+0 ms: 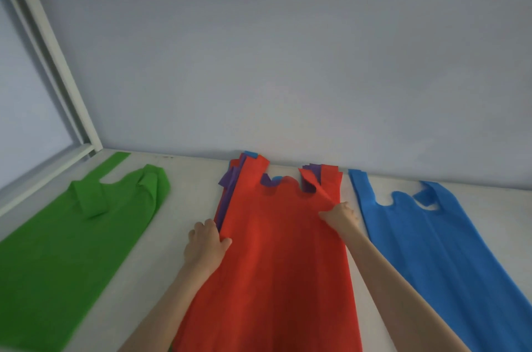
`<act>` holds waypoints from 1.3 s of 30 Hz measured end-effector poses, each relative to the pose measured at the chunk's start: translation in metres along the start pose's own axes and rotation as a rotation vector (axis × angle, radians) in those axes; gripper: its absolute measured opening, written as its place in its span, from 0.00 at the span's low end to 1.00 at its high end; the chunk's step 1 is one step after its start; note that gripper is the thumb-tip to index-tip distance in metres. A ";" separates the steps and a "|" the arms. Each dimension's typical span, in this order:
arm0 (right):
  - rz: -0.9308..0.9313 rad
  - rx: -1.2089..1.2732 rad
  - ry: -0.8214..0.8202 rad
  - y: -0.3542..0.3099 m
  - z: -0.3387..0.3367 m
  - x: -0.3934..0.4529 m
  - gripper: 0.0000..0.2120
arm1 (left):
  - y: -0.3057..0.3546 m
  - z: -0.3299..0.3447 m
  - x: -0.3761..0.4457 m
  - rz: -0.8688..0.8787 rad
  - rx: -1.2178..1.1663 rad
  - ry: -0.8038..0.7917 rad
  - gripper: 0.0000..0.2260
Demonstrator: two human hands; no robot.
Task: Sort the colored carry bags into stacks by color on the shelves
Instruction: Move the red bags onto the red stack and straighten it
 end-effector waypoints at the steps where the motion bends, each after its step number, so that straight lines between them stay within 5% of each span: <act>1: -0.012 -0.026 0.027 -0.001 0.000 -0.002 0.29 | 0.000 0.000 0.000 0.005 -0.001 -0.002 0.22; 5: -0.182 0.038 0.219 -0.021 -0.006 -0.009 0.24 | -0.002 0.000 0.002 0.010 -0.010 -0.007 0.21; 8: -0.310 0.240 0.155 -0.037 -0.004 -0.014 0.23 | -0.004 0.001 0.003 0.024 -0.023 -0.013 0.21; 10: -0.374 0.118 0.060 -0.046 0.006 -0.017 0.21 | -0.004 0.001 0.003 0.031 -0.031 -0.011 0.21; 19: -0.051 0.060 0.110 -0.009 -0.030 0.004 0.19 | 0.000 -0.001 0.000 0.087 -0.187 -0.020 0.21; 25: -0.135 0.173 -0.042 0.011 -0.025 0.029 0.18 | 0.009 0.014 -0.004 0.092 -0.216 -0.147 0.20; 32: -0.009 0.272 -0.044 0.032 -0.017 0.025 0.21 | 0.020 0.021 -0.006 0.048 -0.063 -0.150 0.18; 39: -0.084 0.467 -0.186 0.042 -0.009 0.036 0.17 | 0.024 0.030 -0.009 -0.014 -0.199 -0.241 0.15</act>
Point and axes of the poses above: each hand's wrist, its own x-axis towards the middle knuckle, its own z-axis out of the palm, y = z × x, the point moved 6 cm from there along x, towards the middle knuckle, and after that the axes turned 4 degrees about -x, right-handed, at the moved point
